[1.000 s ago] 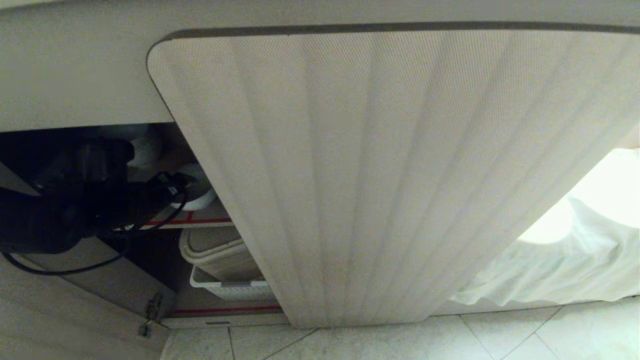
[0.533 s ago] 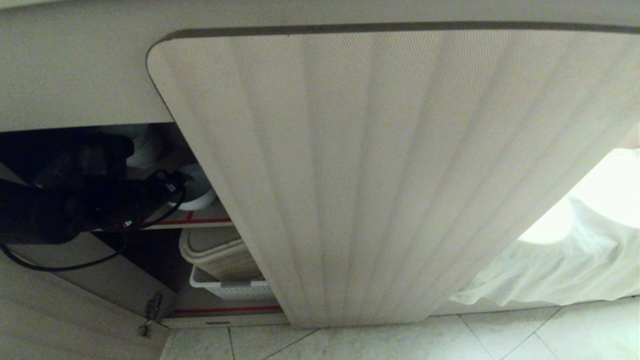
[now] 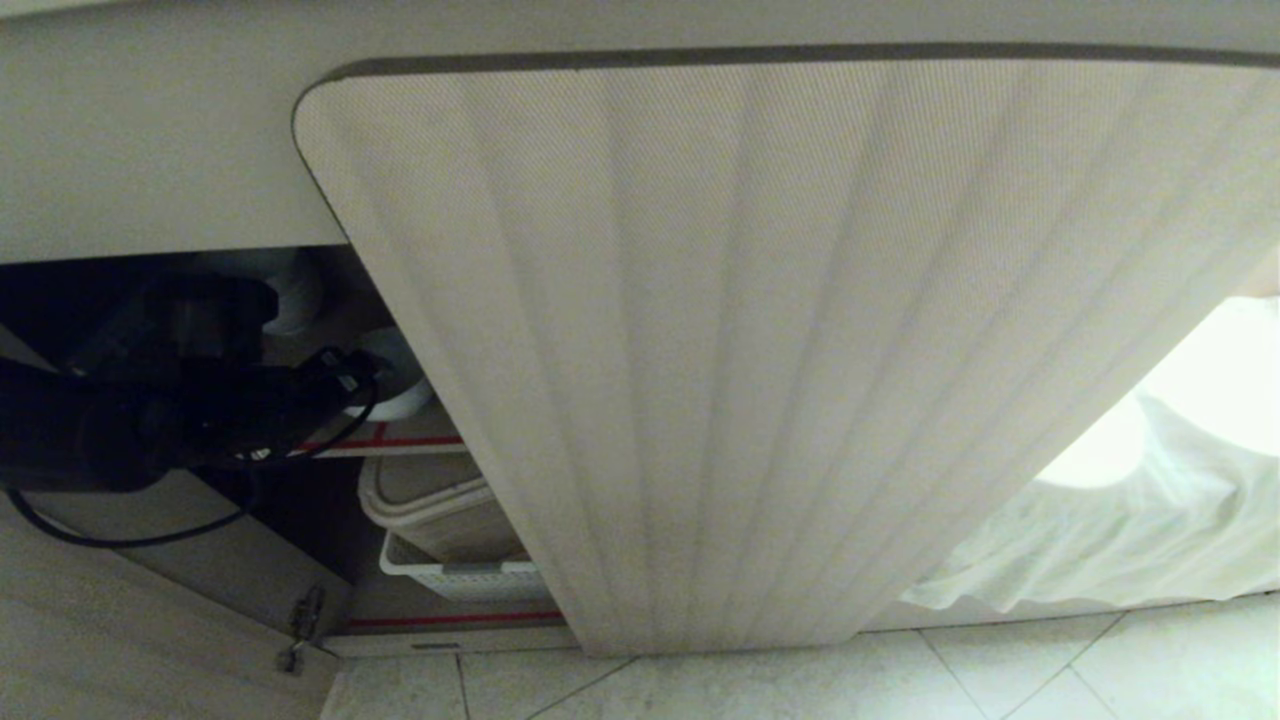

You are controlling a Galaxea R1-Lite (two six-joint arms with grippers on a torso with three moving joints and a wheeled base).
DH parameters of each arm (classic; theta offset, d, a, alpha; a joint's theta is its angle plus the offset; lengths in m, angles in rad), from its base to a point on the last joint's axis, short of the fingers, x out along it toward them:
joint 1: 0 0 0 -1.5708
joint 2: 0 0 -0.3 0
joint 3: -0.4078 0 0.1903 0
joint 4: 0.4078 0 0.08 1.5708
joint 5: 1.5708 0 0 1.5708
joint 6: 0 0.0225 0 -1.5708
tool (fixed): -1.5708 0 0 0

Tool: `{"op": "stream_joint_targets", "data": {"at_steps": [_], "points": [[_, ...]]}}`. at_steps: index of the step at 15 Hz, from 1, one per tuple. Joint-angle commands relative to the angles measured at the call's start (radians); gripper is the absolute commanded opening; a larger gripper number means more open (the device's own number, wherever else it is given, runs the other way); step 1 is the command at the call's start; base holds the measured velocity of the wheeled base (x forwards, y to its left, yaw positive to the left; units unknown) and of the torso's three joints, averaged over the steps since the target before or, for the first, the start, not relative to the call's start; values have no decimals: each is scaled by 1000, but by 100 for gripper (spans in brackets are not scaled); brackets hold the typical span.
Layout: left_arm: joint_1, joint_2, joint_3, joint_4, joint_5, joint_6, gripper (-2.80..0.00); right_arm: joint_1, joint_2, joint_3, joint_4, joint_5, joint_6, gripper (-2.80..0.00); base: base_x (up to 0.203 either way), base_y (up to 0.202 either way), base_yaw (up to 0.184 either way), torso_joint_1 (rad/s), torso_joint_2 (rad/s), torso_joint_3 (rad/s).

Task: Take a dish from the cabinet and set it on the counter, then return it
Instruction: Take the bowl from the cabinet

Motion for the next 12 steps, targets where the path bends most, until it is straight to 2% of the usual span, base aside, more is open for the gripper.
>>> {"op": "stream_joint_targets", "data": {"at_steps": [1,10,11,12], "points": [[0,6,2,-3,1,-5,0,1,2,0,0,0,-1,-280,0,0,0,0,0,0],[2,7,8,-9,16,-3,0,1,2,0,0,0,0,-280,0,0,0,0,0,0],[2,7,8,-9,16,-3,-280,1,2,0,0,0,0,-280,0,0,0,0,0,0],[2,7,6,-9,16,-3,-280,1,2,0,0,0,0,-280,0,0,0,0,0,0]]}}
